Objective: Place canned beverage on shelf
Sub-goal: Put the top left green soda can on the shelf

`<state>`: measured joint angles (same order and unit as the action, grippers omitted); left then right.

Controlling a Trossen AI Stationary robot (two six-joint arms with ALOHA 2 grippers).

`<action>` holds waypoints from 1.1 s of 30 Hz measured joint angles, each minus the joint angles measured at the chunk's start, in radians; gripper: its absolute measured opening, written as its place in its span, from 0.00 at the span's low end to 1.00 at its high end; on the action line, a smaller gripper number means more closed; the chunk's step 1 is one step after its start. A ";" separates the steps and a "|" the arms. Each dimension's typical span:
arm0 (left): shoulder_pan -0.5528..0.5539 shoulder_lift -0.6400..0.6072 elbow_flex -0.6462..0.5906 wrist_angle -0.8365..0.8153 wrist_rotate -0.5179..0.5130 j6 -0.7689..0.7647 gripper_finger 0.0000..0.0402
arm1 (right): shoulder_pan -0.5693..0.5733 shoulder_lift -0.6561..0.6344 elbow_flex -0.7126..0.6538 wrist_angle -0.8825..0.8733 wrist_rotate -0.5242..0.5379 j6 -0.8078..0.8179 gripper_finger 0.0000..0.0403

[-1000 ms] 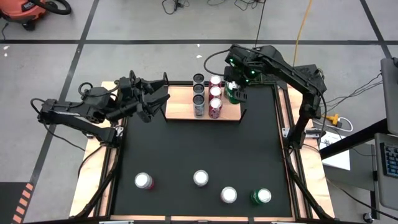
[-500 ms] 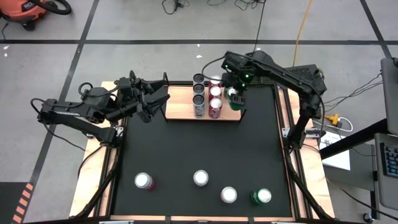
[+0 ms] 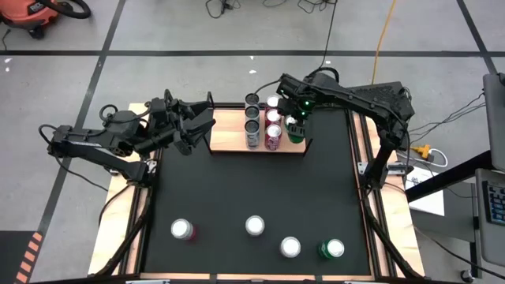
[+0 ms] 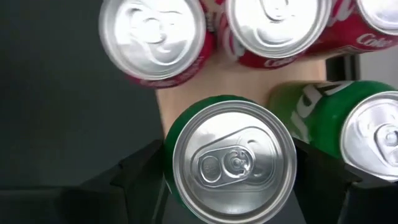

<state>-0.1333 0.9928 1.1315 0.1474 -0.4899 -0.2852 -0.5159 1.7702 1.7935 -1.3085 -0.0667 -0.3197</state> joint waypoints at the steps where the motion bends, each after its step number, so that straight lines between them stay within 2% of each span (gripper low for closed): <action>1: 0.000 0.000 0.000 0.000 0.000 0.000 0.96 | 0.000 0.000 -0.010 0.012 0.013 0.004 0.67; 6: 0.000 0.000 0.000 0.000 0.000 0.002 0.96 | 0.000 0.000 -0.027 0.065 0.070 0.005 0.67; 33: 0.000 0.000 -0.001 -0.035 0.001 0.003 0.96 | -0.011 0.000 -0.027 0.122 0.070 -0.041 0.67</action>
<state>-0.1333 0.9928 1.1309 0.1129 -0.4884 -0.2817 -0.5267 1.7699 1.7664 -1.1869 0.0032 -0.3603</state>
